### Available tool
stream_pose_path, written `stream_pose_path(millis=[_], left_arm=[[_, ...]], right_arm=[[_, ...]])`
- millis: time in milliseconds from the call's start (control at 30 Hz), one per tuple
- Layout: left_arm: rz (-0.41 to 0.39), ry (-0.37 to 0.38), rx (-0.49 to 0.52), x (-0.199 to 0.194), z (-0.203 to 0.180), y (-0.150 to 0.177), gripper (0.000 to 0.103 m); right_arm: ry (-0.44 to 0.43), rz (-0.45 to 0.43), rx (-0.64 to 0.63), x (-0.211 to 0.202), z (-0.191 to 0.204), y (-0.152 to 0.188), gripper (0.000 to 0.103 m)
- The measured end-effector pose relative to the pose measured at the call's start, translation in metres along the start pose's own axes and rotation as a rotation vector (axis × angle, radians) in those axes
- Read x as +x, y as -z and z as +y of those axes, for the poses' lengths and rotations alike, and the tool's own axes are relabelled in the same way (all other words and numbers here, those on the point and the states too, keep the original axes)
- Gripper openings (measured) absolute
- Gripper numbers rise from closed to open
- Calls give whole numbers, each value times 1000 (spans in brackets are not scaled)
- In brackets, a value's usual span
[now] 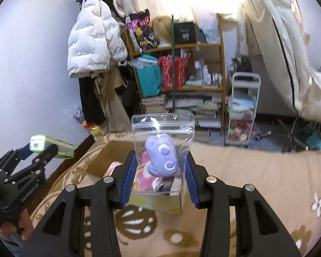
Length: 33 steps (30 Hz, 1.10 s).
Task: Organize soft objects
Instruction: 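Lift the tissue pack and clear bag up and carry both over the box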
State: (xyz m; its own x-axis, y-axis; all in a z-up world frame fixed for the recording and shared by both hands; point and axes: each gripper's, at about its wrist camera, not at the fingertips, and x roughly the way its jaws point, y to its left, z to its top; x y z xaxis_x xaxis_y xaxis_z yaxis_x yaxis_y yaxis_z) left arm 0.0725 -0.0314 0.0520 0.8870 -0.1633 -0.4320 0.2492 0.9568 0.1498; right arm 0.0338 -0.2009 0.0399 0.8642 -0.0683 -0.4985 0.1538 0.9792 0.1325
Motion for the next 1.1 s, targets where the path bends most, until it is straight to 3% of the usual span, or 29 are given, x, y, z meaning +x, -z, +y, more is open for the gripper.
stream_pose_path(millis=[167, 533, 767, 1100], left_arm=[[6, 27, -21, 20, 2, -3, 52], [31, 83, 28, 64, -18, 10, 52], [98, 82, 27, 92, -20, 23, 52], [196, 105, -7, 123, -16, 38, 53]], right_arm=[[-5, -27, -42, 8, 7, -9, 46], [15, 46, -59, 62, 2, 11, 48], [-44, 130, 73, 94, -24, 22, 48], [-65, 167, 53, 112, -17, 34, 48]])
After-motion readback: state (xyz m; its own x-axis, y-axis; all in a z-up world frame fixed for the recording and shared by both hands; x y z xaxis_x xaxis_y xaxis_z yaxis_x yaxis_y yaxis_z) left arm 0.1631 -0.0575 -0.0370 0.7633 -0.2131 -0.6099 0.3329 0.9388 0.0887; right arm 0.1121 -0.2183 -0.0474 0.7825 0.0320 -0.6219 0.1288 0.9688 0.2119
